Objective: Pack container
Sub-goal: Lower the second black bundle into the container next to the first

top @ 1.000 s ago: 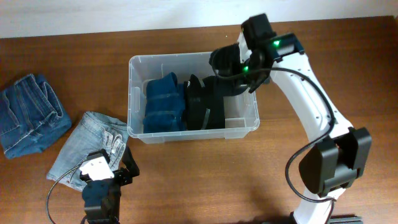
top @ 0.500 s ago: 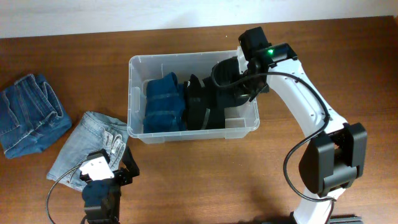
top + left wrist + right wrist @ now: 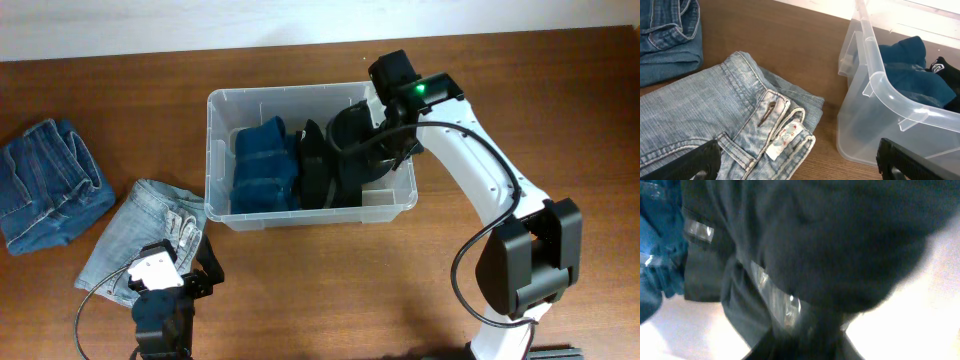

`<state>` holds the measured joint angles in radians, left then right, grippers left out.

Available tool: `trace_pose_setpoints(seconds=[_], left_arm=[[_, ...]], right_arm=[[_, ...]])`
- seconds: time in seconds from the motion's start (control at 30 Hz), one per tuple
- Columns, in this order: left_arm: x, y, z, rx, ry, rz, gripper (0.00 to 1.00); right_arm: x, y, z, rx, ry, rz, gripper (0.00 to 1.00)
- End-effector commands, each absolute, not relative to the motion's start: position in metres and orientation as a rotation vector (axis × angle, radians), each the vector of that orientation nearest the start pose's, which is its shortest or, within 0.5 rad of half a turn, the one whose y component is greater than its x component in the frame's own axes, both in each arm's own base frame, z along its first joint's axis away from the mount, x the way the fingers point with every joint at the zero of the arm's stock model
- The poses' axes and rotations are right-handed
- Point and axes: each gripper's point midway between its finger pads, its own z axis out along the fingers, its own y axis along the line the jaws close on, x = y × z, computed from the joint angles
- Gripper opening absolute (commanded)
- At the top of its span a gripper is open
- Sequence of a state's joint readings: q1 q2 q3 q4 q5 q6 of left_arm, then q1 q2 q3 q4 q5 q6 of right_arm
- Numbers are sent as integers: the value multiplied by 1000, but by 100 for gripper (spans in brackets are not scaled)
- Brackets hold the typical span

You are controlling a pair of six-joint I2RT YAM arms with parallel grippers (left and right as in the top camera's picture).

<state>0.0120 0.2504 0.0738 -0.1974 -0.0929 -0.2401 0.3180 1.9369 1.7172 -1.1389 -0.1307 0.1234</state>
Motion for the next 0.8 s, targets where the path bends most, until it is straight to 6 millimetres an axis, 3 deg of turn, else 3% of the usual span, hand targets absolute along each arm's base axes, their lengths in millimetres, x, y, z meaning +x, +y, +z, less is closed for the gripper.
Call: trace_pose_setpoints(seconds=[0.0,0.1,0.2,0.47,0.53,0.7,0.77], left_arm=[[243,18,101,-304,1923,-71,99],[243,18,101,-304,1923,-71,99],[243,18,101,-304,1923,-71,99],[243,18,101,-304,1923,-71,99],[243,18,101,-304,1923,-71,99],[243,18,101,-304,1923,-71,99],[243,18,101,-304,1923,-71,99]], right_arm=[[388,150,124,-329,2945,214,36],[388,138,122,-321,2953,121,50],[388,137,122,-326,2952,107,58],[402,151,159,-347,2848,161,61],[404,157,162,-361,2832,175,54],[407,171,160,-382,2801,190,10],[411,176,159,-385,2778,200,4]])
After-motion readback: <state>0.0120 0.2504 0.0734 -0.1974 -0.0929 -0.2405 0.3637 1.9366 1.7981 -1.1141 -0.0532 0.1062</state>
